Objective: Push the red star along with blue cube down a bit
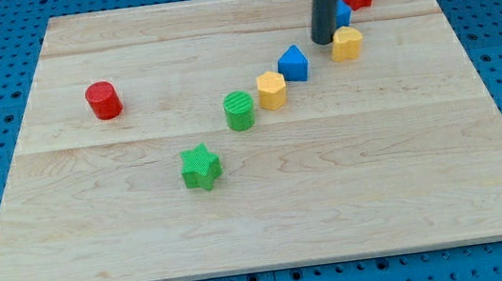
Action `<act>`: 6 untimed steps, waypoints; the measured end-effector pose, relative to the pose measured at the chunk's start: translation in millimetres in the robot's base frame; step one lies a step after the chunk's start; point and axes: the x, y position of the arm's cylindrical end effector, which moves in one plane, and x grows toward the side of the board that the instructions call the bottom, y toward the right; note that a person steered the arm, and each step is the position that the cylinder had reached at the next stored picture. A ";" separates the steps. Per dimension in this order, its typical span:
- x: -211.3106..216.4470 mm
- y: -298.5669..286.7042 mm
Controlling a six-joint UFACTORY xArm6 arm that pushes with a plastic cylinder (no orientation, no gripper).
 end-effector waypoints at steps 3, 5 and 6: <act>-63.5 95.5; -118.8 82.5; -105.5 57.7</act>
